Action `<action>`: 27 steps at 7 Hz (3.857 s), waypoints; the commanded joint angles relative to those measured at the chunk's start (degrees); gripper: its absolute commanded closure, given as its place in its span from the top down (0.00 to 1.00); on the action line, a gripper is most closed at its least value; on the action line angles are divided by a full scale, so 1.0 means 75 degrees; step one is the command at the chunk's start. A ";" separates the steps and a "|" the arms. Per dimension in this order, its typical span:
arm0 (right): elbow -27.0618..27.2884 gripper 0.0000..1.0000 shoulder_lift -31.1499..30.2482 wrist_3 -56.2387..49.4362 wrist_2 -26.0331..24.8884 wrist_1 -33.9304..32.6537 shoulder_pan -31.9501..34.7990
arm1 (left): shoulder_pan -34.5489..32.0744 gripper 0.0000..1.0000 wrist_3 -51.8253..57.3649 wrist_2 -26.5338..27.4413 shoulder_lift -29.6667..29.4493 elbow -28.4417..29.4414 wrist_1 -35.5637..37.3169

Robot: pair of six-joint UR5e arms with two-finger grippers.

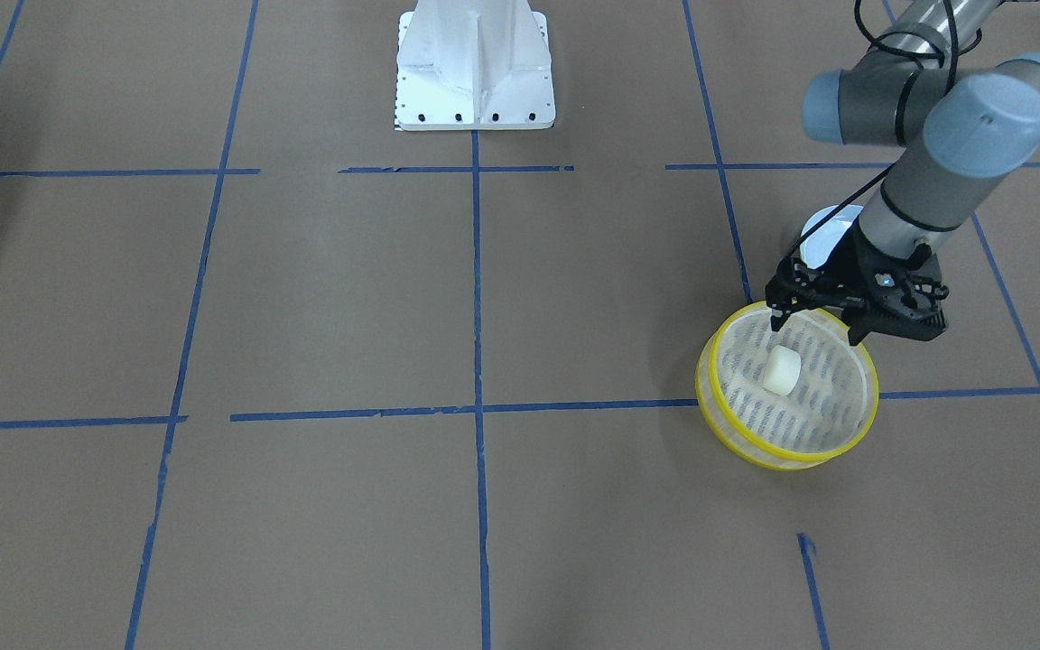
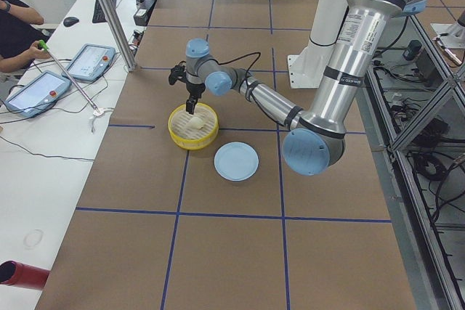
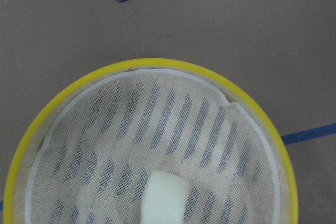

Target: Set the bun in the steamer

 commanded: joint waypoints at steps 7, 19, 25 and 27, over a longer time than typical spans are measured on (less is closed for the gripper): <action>0.0000 1.00 0.0010 0.0000 0.0000 0.0000 0.0000 | -0.4293 1.00 0.5712 -0.1729 0.2700 0.0757 0.0019; 0.0000 1.00 -0.0002 0.0000 0.0000 0.0000 0.0000 | -0.4908 1.00 0.6015 -0.2186 0.3499 0.0636 0.1577; -0.0012 1.00 -0.0002 0.0000 0.0000 0.0000 0.0000 | -0.4908 1.00 0.5980 -0.2257 0.3451 0.0634 0.1578; 0.0000 1.00 -0.0002 0.0000 0.0000 0.0000 0.0000 | -0.4908 1.00 0.5980 -0.2257 0.3440 0.0634 0.1578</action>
